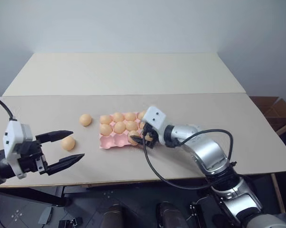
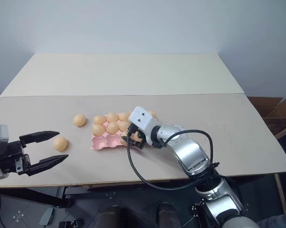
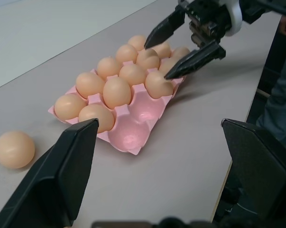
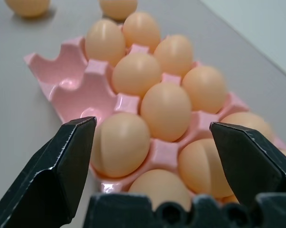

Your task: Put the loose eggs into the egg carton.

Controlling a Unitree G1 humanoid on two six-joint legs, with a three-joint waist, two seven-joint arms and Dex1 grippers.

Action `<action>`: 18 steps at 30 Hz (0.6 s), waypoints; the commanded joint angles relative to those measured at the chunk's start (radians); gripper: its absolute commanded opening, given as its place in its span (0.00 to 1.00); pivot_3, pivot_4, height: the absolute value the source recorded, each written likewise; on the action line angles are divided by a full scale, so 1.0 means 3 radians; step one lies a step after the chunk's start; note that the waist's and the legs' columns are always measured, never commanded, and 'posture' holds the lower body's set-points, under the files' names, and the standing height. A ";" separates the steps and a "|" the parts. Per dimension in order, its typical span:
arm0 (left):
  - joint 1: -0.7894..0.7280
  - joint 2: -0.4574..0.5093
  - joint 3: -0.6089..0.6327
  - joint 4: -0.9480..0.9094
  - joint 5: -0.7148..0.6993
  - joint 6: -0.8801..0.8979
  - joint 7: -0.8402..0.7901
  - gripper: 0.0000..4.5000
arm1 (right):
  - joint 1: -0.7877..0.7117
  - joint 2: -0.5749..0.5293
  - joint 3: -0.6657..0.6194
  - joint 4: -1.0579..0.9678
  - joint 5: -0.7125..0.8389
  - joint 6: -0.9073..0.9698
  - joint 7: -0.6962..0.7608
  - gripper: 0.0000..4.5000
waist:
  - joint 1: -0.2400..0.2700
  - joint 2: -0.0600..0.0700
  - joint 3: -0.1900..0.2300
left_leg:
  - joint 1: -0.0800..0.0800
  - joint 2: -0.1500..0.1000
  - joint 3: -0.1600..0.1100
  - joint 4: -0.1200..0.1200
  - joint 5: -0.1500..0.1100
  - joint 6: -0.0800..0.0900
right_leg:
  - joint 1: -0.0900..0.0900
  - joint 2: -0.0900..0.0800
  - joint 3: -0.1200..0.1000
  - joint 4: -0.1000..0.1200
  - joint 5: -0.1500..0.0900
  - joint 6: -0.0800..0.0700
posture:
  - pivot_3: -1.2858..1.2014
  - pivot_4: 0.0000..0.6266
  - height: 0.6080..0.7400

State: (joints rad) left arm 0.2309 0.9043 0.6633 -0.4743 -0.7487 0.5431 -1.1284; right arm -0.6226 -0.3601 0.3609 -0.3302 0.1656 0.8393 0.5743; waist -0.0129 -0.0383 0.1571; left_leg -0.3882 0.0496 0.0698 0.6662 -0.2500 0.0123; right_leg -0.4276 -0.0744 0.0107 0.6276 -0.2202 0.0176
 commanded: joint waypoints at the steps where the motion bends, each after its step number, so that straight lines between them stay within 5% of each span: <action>1: -0.0065 0.0063 0.0034 0.0025 -0.0018 -0.0064 -0.0034 1.00 | 0.0048 -0.0220 -0.0435 -0.0355 0.0198 -0.0006 0.0155 1.00 | 0.0002 0.0000 0.0000 | -0.0001 0.0000 0.0000 0.0000 0.0000 0.0000 | 0.0000 0.0000 0.0000 -0.0001 0.0000 0.0000 | 0.52 0.24 1.00; 11: 0.0274 -0.0121 0.0467 0.0126 -0.0106 -0.0080 -0.0124 1.00 | 0.1142 -0.1283 -0.1835 -0.0366 0.0978 -0.0847 0.1466 1.00 | -0.0008 -0.0001 0.0000 | -0.0001 -0.0001 -0.0001 -0.0006 -0.0001 0.0001 | 0.0004 -0.0002 -0.0003 -0.0012 -0.0003 0.0003 | 0.52 0.24 1.00; 18: 0.0709 -0.0348 0.0635 -0.0036 -0.0107 -0.0133 -0.0124 1.00 | 0.1570 -0.1572 -0.2058 -0.0162 0.1082 -0.1235 0.1847 1.00 | -0.0009 -0.0001 0.0001 | 0.0017 0.0002 0.0001 -0.0010 0.0000 0.0000 | 0.0012 0.0001 0.0002 -0.0006 -0.0028 0.0005 | 0.52 0.24 1.00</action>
State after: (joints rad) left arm 0.4434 0.7963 0.8224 -0.4512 -0.7631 0.5247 -1.1692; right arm -0.1389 -0.8200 -0.2256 -0.3631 0.4572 0.5015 1.1193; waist -0.0158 -0.0387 0.1572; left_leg -0.3828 0.0500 0.0701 0.6633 -0.2497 0.0120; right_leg -0.4240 -0.0742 0.0116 0.6265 -0.2285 0.0190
